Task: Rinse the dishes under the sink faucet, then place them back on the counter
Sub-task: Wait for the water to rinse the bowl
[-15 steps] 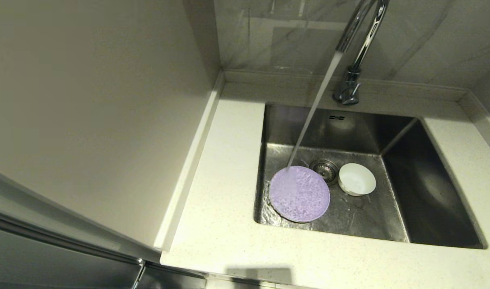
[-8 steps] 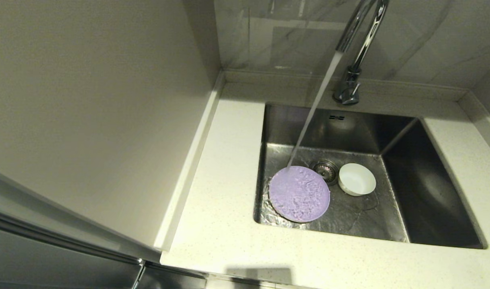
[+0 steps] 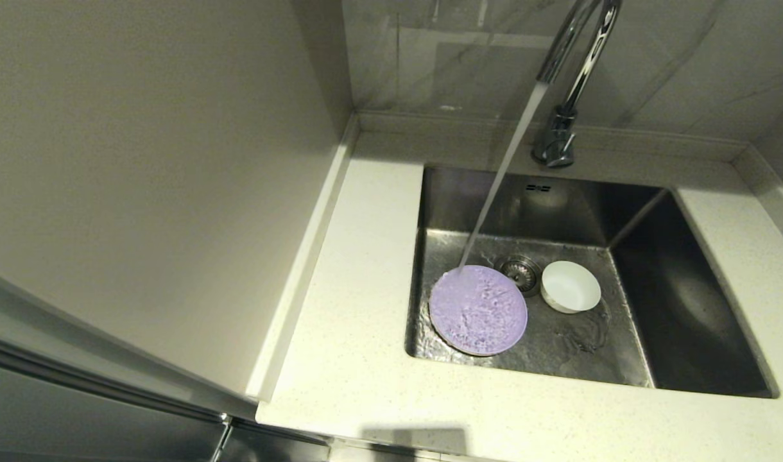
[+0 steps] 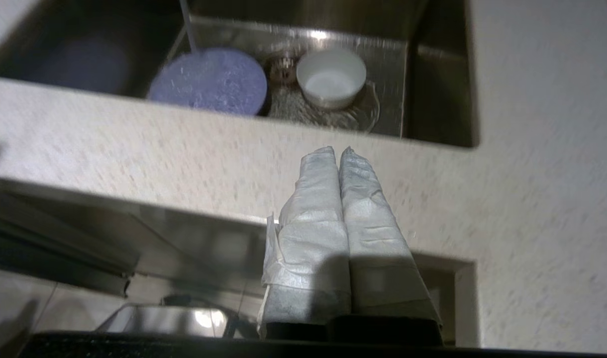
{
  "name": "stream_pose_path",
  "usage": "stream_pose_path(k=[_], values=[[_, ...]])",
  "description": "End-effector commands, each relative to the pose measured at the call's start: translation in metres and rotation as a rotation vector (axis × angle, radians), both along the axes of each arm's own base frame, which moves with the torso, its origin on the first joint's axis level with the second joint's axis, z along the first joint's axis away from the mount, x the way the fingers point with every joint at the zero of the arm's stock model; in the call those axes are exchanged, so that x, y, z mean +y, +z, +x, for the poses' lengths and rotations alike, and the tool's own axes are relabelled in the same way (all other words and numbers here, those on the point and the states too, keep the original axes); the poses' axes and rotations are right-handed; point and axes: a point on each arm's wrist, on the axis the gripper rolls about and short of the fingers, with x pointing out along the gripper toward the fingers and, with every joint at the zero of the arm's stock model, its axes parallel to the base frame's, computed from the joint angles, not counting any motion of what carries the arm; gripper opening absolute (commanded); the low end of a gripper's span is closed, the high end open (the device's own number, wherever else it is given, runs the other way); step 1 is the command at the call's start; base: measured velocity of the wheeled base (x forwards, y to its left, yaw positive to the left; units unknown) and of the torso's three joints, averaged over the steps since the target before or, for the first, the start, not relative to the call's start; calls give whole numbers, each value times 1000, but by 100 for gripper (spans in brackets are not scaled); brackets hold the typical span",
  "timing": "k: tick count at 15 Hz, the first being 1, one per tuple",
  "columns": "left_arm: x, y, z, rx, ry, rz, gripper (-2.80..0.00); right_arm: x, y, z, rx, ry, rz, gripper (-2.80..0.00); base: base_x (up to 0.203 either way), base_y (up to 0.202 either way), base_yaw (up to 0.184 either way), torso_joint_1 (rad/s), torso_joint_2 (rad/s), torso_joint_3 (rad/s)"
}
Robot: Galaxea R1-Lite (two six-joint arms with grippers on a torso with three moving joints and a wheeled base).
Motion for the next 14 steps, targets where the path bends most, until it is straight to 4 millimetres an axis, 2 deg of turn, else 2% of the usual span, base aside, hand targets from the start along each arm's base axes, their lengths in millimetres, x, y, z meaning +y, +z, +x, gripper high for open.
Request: stream_pose_path(k=[1, 2, 4, 7, 10, 12, 14], values=[[0, 0, 0, -2, 0, -1, -280, 0, 38, -10, -35, 10, -3, -280, 0, 0, 0, 0, 0, 0], [0, 0, 0, -2, 0, -1, -280, 0, 64, -15, -21, 21, -4, -280, 0, 0, 0, 0, 0, 0], [0, 0, 0, -2, 0, -1, -280, 2, 108, 1, 95, 73, -3, -280, 0, 0, 0, 0, 0, 0], [0, 0, 0, -2, 0, -1, -280, 5, 164, 64, 268, 196, 29, -280, 0, 0, 0, 0, 0, 0], [0, 0, 0, -2, 0, -1, -280, 8, 195, 144, 339, 314, 162, -280, 0, 0, 0, 0, 0, 0], [0, 0, 0, -2, 0, -1, -280, 13, 203, 193, 359, 363, 323, -280, 0, 0, 0, 0, 0, 0], [0, 0, 0, -2, 0, -1, -280, 20, 201, 238, 382, 390, 481, -280, 0, 0, 0, 0, 0, 0]])
